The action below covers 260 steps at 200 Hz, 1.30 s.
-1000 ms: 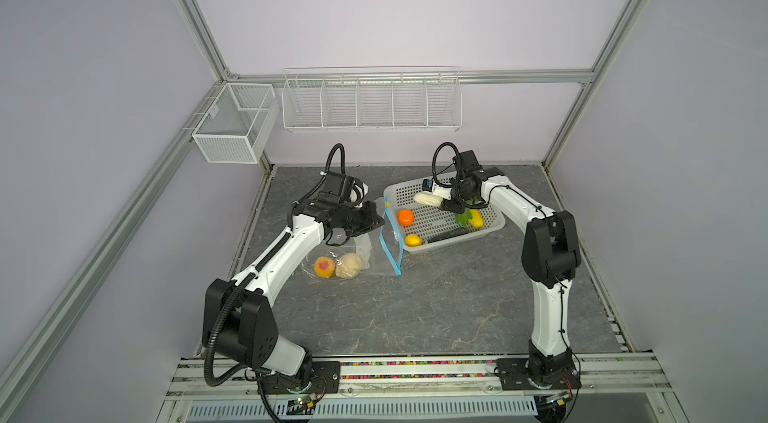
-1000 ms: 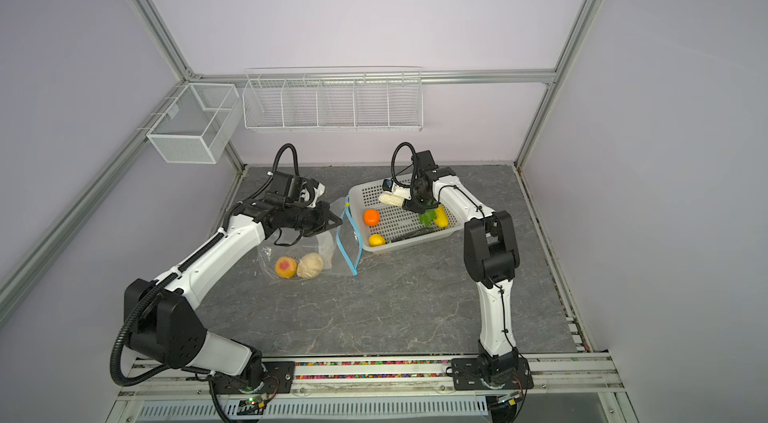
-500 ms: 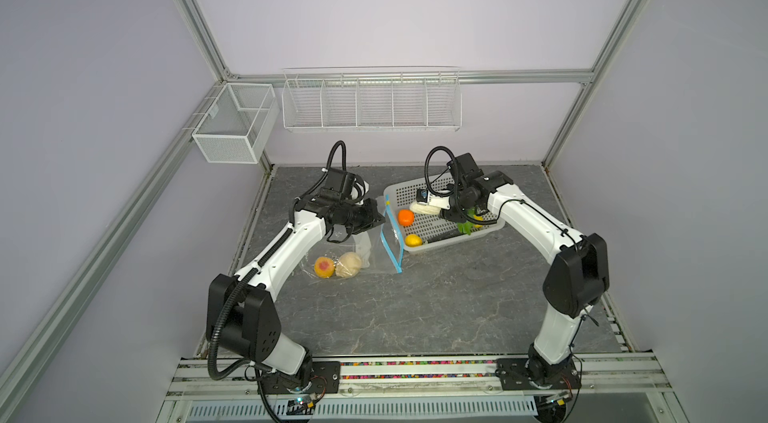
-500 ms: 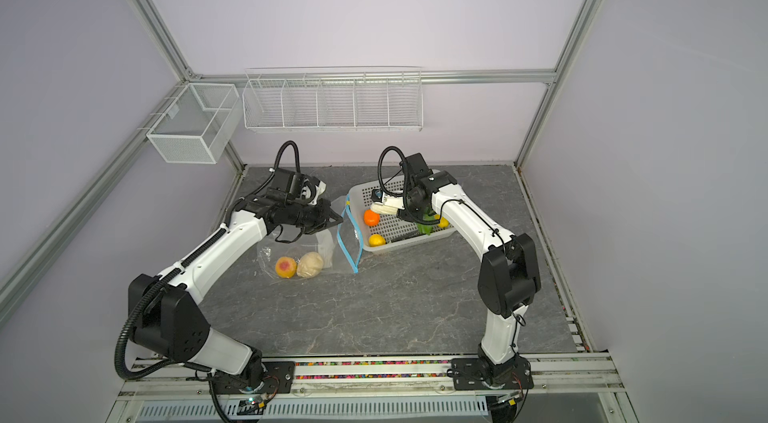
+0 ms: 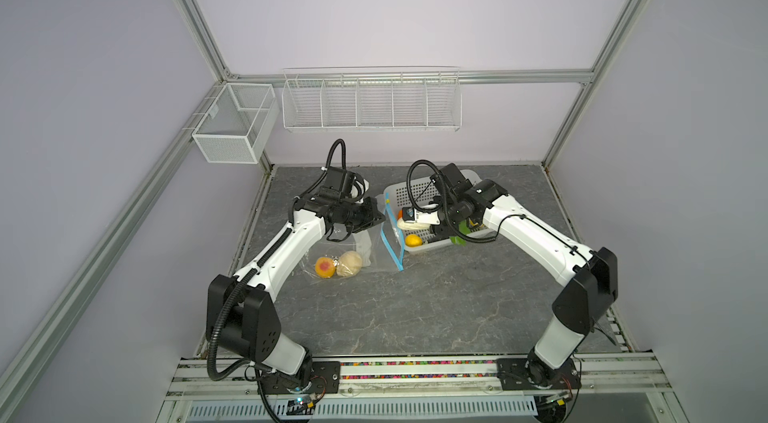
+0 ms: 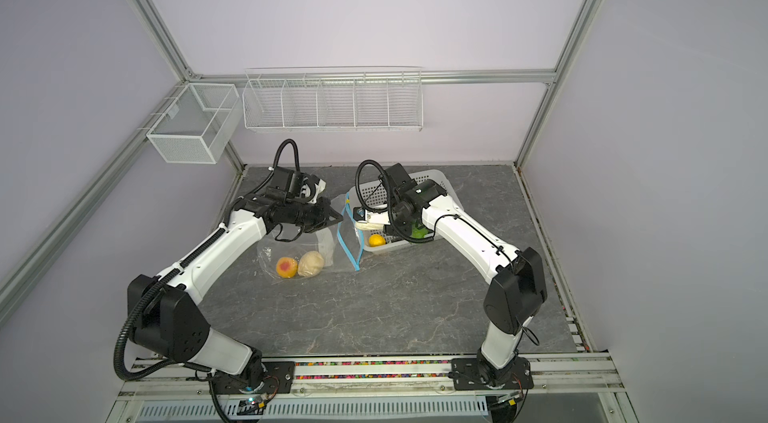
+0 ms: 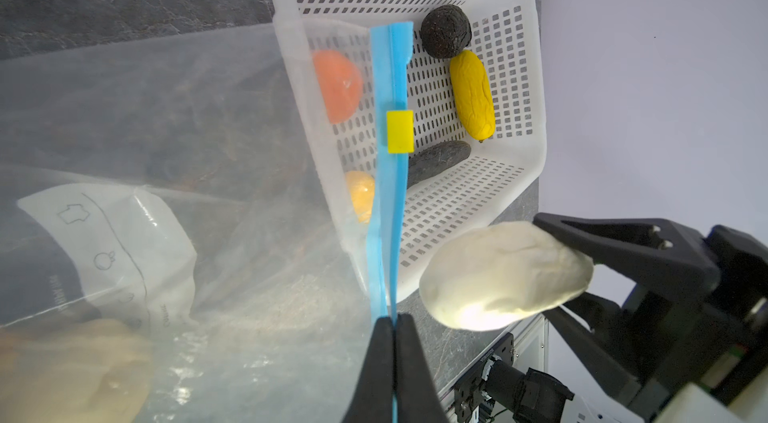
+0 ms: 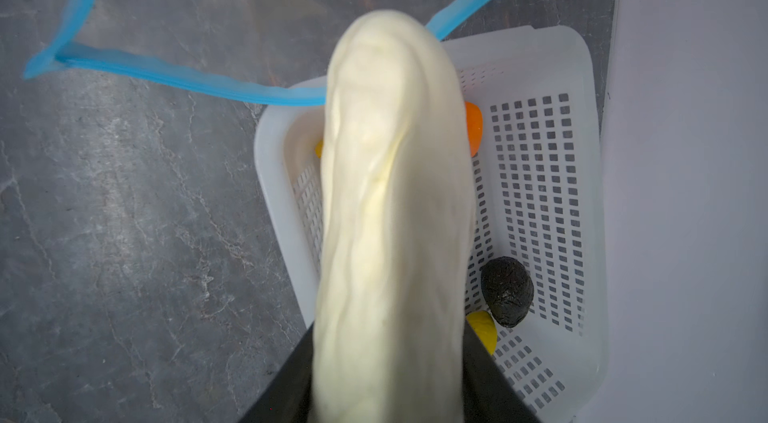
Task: Place the food in the zip-top bag and seal the zipper
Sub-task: 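Lift the white cucumber with the right gripper and carry it into the bag mouth, then open the right gripper to release the cucumber inside the bag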
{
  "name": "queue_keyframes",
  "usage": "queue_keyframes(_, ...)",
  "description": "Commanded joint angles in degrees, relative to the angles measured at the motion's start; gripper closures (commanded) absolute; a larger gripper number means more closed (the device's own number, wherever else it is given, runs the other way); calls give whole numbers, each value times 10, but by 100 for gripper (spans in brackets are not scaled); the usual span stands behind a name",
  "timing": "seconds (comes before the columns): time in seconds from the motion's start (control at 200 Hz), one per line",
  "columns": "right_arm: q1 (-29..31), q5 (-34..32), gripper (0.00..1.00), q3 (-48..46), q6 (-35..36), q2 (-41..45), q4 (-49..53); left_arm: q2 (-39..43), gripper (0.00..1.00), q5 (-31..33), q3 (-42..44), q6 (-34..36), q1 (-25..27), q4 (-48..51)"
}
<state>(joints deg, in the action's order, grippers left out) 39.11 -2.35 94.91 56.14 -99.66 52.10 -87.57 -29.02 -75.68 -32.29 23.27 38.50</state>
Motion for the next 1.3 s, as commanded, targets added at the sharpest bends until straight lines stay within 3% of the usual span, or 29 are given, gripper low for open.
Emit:
queue_keyframes(0.0, 15, 4, 55, 14, -2, 2, 18, 0, 100, -9, -20, 10, -2, 5)
queue_keyframes(0.405, 46, 18, 55, 115, 6, -86, 62, 21, 100, -4, 0, 7, -2, -1)
queue_keyframes(1.294, 95, 11, 55, 215, 12, -196, 99, 37, 100, -5, 16, 2, -2, -11)
